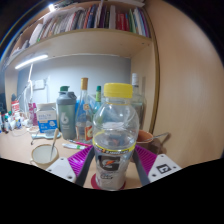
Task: Pour water
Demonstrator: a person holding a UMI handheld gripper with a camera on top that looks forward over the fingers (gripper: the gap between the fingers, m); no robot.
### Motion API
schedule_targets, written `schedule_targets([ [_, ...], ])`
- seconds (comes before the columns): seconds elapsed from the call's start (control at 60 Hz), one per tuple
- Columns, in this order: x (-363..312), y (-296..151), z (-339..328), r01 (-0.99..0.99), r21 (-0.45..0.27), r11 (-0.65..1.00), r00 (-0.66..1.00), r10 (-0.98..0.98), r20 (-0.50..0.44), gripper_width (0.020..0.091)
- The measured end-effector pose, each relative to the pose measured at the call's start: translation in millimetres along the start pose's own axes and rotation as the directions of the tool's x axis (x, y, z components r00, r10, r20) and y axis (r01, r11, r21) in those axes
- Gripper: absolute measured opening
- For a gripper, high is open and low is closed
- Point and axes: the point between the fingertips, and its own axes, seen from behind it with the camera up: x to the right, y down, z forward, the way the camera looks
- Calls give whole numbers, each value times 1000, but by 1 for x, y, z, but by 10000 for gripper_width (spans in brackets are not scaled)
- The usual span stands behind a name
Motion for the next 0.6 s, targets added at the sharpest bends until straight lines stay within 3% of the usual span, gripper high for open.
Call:
schedule_targets([
  [0.033, -3, -2, -5, -12, -9, 1000, 1000, 12, 20, 864],
  [0.067, -7, -5, -12, -32, -10, 999, 998, 32, 45, 840],
  [0.233, -13, 0, -61, -59, -66, 996, 993, 66, 100, 852],
  [0.6, -5, -26, -229, -46, -34, 998, 994, 49, 96, 840],
])
